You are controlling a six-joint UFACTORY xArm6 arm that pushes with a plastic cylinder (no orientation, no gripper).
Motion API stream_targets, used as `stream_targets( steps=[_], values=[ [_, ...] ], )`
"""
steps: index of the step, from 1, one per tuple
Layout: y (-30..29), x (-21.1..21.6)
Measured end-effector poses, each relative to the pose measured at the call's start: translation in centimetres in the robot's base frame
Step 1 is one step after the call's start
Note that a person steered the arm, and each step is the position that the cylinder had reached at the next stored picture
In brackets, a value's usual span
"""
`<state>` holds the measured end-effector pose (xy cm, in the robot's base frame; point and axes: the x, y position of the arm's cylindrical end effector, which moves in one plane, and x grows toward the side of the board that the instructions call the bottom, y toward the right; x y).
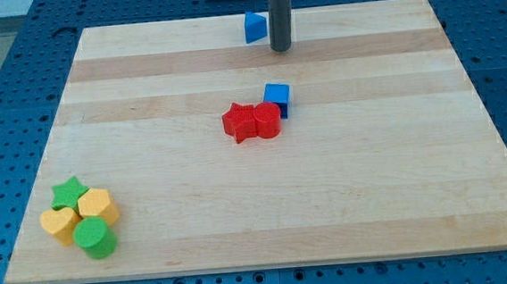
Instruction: Push the blue triangle to the top left
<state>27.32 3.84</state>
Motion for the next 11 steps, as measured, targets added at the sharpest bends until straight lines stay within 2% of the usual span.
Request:
stream_targets(
  steps=[2,3,6,8,9,11],
  values=[
    [0.0,-4.8],
    [-0.2,-4.9],
    [-6.6,-3.8],
    [-9.6,2.3],
    [-11.0,3.5],
    [-11.8,-0.2]
  ],
)
